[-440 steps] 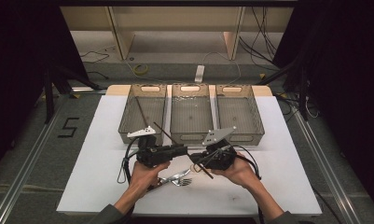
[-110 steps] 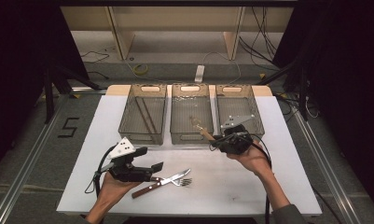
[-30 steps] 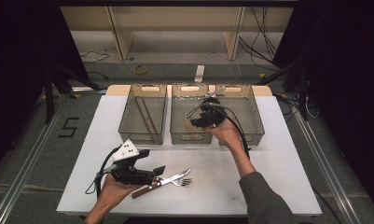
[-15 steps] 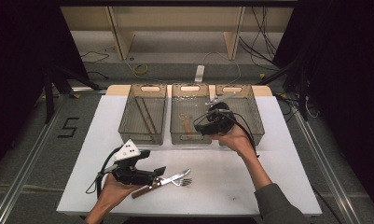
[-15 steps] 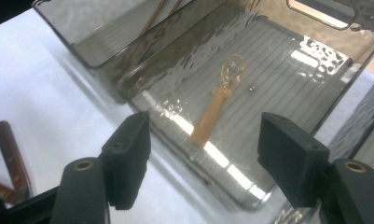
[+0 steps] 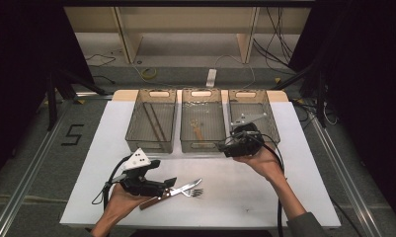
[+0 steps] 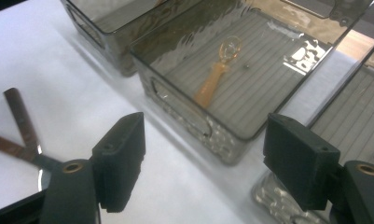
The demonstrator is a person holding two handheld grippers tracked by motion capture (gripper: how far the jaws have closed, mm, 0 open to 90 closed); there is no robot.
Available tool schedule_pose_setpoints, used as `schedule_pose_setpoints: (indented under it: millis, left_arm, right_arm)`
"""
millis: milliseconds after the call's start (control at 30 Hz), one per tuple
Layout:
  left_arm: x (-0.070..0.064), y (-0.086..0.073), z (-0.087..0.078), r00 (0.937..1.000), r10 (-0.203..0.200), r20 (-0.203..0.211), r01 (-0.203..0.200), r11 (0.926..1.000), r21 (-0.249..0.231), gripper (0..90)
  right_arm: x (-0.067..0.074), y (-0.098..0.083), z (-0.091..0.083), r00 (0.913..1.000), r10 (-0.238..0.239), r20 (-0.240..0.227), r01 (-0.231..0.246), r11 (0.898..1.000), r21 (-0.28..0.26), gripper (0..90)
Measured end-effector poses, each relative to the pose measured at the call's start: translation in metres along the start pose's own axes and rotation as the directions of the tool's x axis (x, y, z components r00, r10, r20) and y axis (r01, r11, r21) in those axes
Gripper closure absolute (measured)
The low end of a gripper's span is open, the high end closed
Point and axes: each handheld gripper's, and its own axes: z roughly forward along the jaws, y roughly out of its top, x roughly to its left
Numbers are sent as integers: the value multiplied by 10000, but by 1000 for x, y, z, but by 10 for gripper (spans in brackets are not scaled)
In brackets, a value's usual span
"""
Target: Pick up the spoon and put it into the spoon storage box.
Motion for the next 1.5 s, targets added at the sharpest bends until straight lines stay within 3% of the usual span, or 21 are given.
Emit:
schedule_pose_setpoints:
  millis: [233, 500, 1000, 1300, 1500]
  left_arm:
    - [0, 0, 0, 10000, 42, 35, -41, 10000, -28, 152]
    - [-2, 0, 3, 9995, 275, -155, -271, 9993, 252, 152]
    - [-3, 0, 5, 9994, 348, -88, -340, 9968, 720, 152]
    - [-3, -1, 10, 9989, 465, 19, -463, 9898, 1347, 153]
    - [-5, -3, 15, 9973, 725, 119, -734, 9750, 2096, 154]
  right_arm:
    - [8, -22, -23, 9987, 189, -475, -210, 9989, -427, 280]
    - [15, -44, -42, 9981, 298, -542, -339, 9965, -763, 278]
    - [16, -78, -53, 9929, 839, -846, -935, 9888, -1165, 267]
    - [20, -91, -52, 9896, 1015, -1024, -1134, 9865, -1180, 254]
    - [22, -97, -52, 9885, 1064, -1077, -1182, 9870, -1094, 252]
